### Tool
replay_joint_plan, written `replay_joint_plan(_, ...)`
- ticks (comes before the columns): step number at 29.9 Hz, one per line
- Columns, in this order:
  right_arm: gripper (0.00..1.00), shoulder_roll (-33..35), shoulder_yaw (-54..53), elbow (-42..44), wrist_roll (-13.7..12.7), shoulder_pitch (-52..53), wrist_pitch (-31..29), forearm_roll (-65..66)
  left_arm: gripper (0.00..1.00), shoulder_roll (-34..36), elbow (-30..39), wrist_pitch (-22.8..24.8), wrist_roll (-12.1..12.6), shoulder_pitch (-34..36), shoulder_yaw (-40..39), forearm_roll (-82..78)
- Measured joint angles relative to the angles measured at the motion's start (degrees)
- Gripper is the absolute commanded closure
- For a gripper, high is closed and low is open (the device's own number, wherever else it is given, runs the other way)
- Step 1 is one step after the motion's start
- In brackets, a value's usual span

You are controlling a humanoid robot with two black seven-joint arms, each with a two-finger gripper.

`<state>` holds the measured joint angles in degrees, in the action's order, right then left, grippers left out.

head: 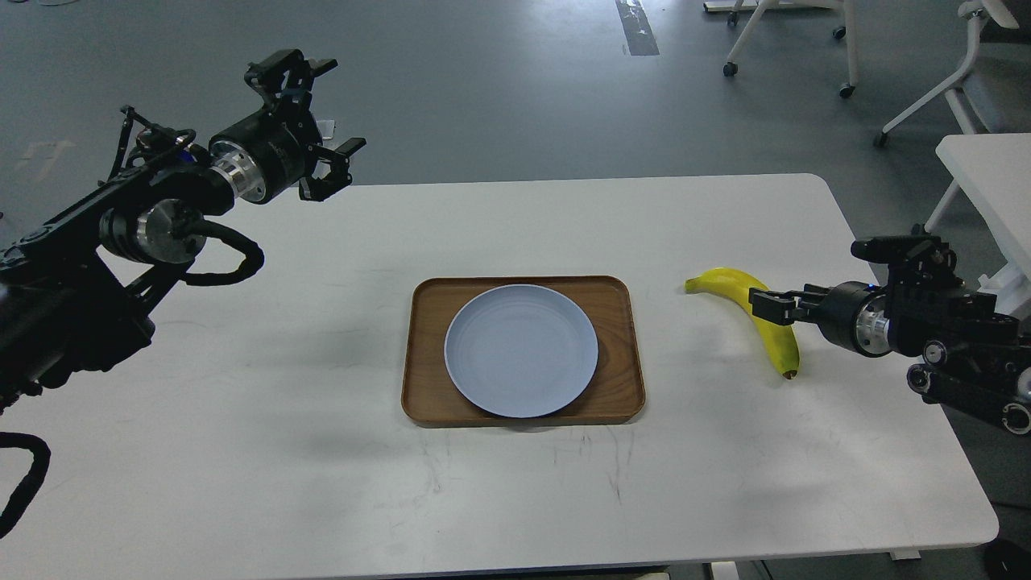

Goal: Place banana on plate with both arms
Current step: 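Reach the right gripper to the yellow banana and grasp it, then carry the banana with the right gripper onto the plate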

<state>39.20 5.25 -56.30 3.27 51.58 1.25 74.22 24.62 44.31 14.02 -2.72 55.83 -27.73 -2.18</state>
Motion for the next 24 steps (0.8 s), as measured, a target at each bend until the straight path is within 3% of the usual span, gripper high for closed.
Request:
replay_joint_plan(6,0.66,-2.56,3.19,2.66,-0.03,-0.08,0.34,0.18,0.02,0.10,-0.04,-0.40,0.00,-0.05,-0.03,0.33)
replay_joint_plan(8,0.91,-3.54,4.33,3.72,-0.02,-0.08,1.27,0.21,0.02,0.07,-0.07,-0.50,0.16,-0.27,-0.06,0.40)
replay_joint_plan(13,0.99,-5.04,5.78,4.69,0.57,0.47,6.07,0.17,0.02,-0.11,-0.25,-0.49,0.38,-0.62,-0.27,0.50)
replay_joint_plan(17,1.00,-6.07,5.28,3.85,3.90,3.25,7.68,-0.23,0.02,-0.53,-0.94,-0.10,0.52,-0.87,-0.45,0.51)
replay_joint_plan(24,1.00,-15.24,5.17,2.39,5.71,10.97,9.57,-0.80,0.02,-1.11,-1.19,-0.58,0.23,-1.26,-0.49,0.52)
